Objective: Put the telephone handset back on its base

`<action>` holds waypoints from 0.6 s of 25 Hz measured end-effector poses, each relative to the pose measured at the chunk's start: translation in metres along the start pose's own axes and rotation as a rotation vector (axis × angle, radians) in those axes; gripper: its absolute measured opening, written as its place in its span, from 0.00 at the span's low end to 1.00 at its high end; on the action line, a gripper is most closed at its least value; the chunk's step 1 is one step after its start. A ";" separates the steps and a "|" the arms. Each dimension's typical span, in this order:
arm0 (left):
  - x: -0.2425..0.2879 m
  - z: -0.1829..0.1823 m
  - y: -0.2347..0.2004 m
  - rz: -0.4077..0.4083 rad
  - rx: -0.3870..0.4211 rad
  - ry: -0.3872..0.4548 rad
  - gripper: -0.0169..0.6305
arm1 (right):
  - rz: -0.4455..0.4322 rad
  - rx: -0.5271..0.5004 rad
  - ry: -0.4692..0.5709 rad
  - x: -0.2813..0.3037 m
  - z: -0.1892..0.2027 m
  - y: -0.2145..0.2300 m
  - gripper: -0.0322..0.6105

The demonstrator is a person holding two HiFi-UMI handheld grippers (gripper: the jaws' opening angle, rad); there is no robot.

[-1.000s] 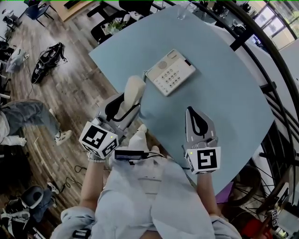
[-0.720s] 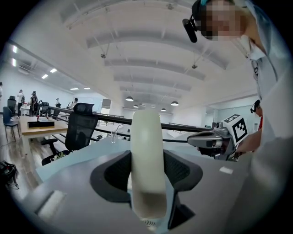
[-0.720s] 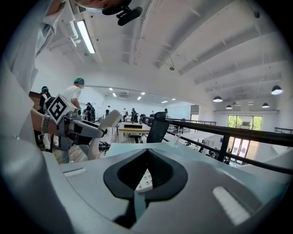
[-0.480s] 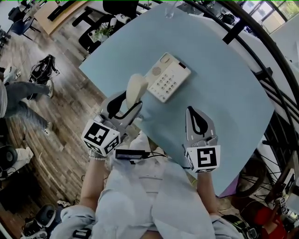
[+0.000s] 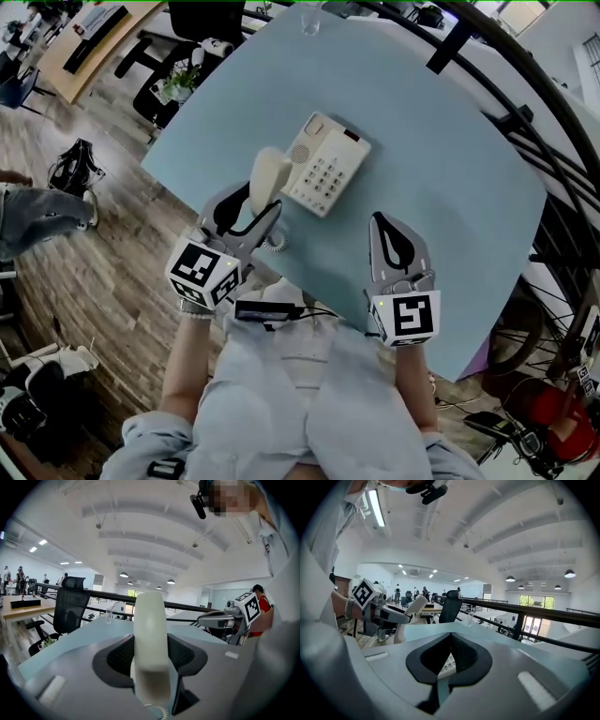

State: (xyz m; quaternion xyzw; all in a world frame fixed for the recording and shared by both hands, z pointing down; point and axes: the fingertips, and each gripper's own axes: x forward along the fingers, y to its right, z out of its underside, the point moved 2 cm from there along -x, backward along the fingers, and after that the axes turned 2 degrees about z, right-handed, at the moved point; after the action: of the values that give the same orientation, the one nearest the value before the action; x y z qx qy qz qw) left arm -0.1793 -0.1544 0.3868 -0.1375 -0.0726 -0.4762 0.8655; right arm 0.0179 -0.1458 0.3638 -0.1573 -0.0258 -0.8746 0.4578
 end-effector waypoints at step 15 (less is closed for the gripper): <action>0.059 0.019 -0.033 0.093 -0.010 -0.085 0.36 | 0.100 0.039 -0.060 0.023 0.016 0.012 0.06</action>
State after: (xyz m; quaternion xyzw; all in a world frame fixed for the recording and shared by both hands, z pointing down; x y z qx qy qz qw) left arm -0.1756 -0.2131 0.4255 -0.1652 -0.1006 -0.4297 0.8820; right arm 0.0194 -0.1675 0.3848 -0.1756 -0.0485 -0.8449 0.5030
